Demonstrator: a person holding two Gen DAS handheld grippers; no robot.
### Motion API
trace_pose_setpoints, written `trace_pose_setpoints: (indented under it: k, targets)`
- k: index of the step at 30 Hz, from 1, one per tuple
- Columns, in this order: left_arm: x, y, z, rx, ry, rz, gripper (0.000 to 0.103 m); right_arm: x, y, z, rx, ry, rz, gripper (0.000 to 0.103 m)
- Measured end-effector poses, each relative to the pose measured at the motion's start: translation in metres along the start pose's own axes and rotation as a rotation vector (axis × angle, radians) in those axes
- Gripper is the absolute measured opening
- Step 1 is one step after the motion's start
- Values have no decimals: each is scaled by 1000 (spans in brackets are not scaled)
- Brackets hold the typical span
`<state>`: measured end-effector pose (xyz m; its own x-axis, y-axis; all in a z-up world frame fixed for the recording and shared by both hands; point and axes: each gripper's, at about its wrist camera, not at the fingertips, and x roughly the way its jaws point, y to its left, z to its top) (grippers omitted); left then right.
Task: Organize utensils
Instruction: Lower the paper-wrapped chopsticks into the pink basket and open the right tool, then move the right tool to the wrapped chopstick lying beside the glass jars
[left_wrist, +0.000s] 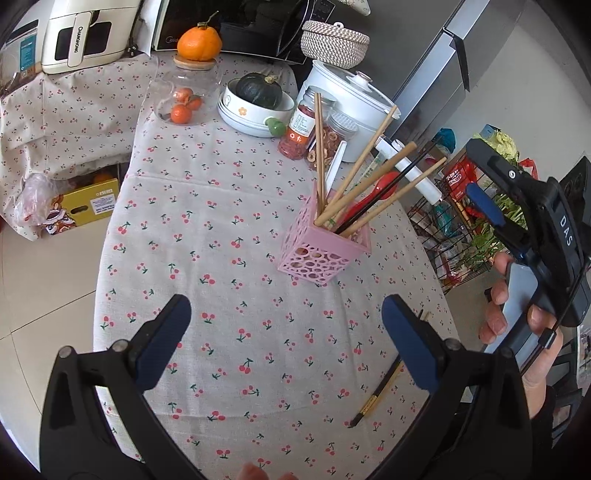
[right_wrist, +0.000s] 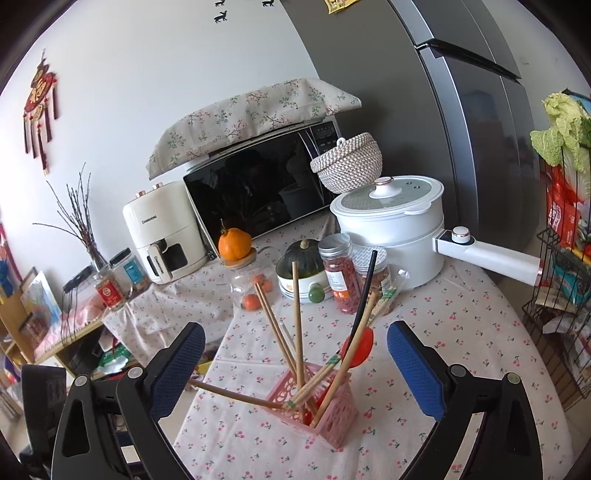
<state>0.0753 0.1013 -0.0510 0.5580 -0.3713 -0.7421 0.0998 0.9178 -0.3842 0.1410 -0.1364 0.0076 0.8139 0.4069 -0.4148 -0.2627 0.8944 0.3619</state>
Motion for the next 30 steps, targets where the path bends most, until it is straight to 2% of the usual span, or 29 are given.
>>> trace_pose_setpoints:
  k: [8,15,24,27,30]
  targets:
    - [4,-22,-7,58,-18,-7,102,-25,-21,-16,-54,114,-85,103]
    - [20,-56,-19,150,12,-5,102,-41,-61,-39,-14,248,-162,103]
    - [60,-109,-41,349,152,48,102,-61,-116,-61,29,385,-316,103]
    - [74,-120,-48,373,207,60,102,-65,-131,-71,25,441,-352,103]
    - [83,-125,-51,375,230,78,102,-67,-144,-79,34,487,-362,103]
